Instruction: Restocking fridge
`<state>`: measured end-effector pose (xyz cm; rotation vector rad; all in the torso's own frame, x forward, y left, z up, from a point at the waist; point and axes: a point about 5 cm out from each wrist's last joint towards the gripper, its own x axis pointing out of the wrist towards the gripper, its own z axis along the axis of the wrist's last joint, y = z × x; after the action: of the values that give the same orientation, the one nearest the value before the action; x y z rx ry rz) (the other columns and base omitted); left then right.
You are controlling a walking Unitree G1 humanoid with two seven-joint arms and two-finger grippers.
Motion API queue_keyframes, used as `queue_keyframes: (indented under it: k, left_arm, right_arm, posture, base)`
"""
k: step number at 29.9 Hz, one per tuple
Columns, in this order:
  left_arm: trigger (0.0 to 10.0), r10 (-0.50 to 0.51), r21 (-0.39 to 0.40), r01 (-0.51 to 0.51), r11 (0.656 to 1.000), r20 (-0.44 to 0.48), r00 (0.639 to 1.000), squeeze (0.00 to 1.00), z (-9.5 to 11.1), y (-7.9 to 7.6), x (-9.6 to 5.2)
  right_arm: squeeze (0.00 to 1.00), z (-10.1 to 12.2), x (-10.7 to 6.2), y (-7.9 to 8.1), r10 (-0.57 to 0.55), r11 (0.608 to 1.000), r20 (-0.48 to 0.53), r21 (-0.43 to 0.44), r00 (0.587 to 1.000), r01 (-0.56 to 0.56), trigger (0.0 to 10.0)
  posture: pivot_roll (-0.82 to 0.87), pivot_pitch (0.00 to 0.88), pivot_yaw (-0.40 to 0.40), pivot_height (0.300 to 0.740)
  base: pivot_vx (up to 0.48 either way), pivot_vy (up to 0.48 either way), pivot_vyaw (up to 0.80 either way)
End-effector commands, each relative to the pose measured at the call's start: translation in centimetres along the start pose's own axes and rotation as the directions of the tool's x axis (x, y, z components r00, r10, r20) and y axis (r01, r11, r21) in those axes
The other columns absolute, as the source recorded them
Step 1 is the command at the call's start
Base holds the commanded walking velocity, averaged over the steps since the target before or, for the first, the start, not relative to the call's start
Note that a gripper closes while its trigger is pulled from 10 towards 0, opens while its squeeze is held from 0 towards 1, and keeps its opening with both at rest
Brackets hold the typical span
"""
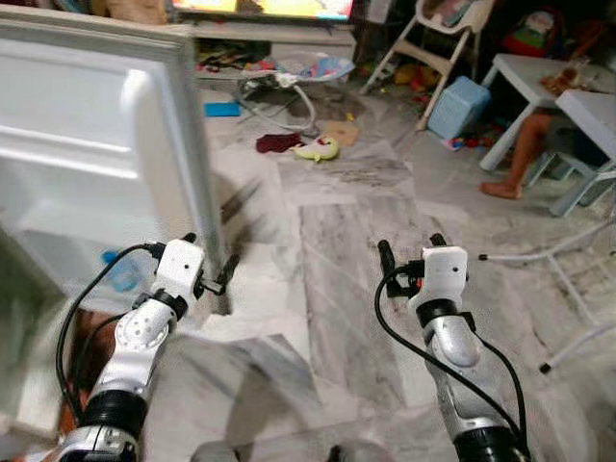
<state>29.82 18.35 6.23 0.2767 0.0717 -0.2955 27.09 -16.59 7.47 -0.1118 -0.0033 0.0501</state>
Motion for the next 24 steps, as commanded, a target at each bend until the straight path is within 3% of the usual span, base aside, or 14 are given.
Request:
queue_keyframes:
  k: [1, 5, 9, 16, 19, 21, 24]
  left_arm:
    - [10.0, 0.049, 0.042, -0.049, 0.998, 0.005, 0.999, 0.00, 0.6, 1.1, 0.1]
    - [10.0, 0.188, 0.054, -0.186, 0.981, -0.051, 0.981, 0.00, 0.3, 3.5, -0.7]
    - [10.0, 0.257, 0.048, -0.254, 0.966, -0.088, 0.962, 0.00, -0.7, 4.6, -1.6]
    - [10.0, 0.285, 0.046, -0.282, 0.958, -0.099, 0.953, 0.00, -0.6, 4.7, -0.9]
    - [10.0, 0.279, 0.044, -0.276, 0.960, -0.098, 0.955, 0.00, -0.2, 4.4, 0.0]
    - [10.0, 0.247, 0.044, -0.244, 0.969, -0.085, 0.965, 0.00, 0.7, 3.5, 1.3]
    - [10.0, 0.224, 0.025, -0.223, 0.974, -0.053, 0.973, 0.00, 1.6, 3.0, 2.1]
  right_arm:
    - [0.00, 0.1, 0.1, -0.7, -0.030, 1.000, 0.005, -0.005, 1.000, 0.030, 10.0]
    - [0.00, 0.4, 0.1, -1.0, -0.031, 0.999, 0.019, -0.012, 0.999, 0.031, 10.0]
    - [0.00, 0.7, 0.2, -0.6, 0.012, 0.998, 0.042, -0.067, 0.999, -0.009, 10.0]
    - [0.00, 0.7, 0.4, 0.3, 0.030, 0.999, 0.047, -0.044, 0.998, -0.028, 10.0]
    - [0.00, 0.6, 0.4, 0.4, 0.031, 0.999, 0.043, -0.036, 0.999, -0.030, 10.0]
    - [0.00, 0.6, 0.6, 0.3, 0.026, 0.999, 0.044, -0.036, 0.999, -0.025, 10.0]
    - [0.00, 0.7, 0.7, 0.3, 0.023, 0.999, 0.051, -0.042, 0.998, -0.021, 10.0]
  posture:
    - [0.00, 0.000, -0.070, 0.740]
    - [0.02, 0.019, -0.057, 0.740]
    - [0.02, 0.019, -0.065, 0.740]
    - [0.02, 0.007, -0.076, 0.740]
    - [0.02, 0.000, -0.082, 0.740]
    - [0.02, 0.000, -0.080, 0.740]
    - [0.01, 0.000, -0.074, 0.740]
  base:
    - [0.390, 0.000, 0.00]
    - [0.411, 0.067, 0.00]
    - [0.201, 0.390, 0.37]
    - [0.223, 0.000, 0.72]
    - [0.379, 0.000, 0.61]
    - [0.403, 0.000, 0.00]
    - [0.326, 0.000, 0.00]
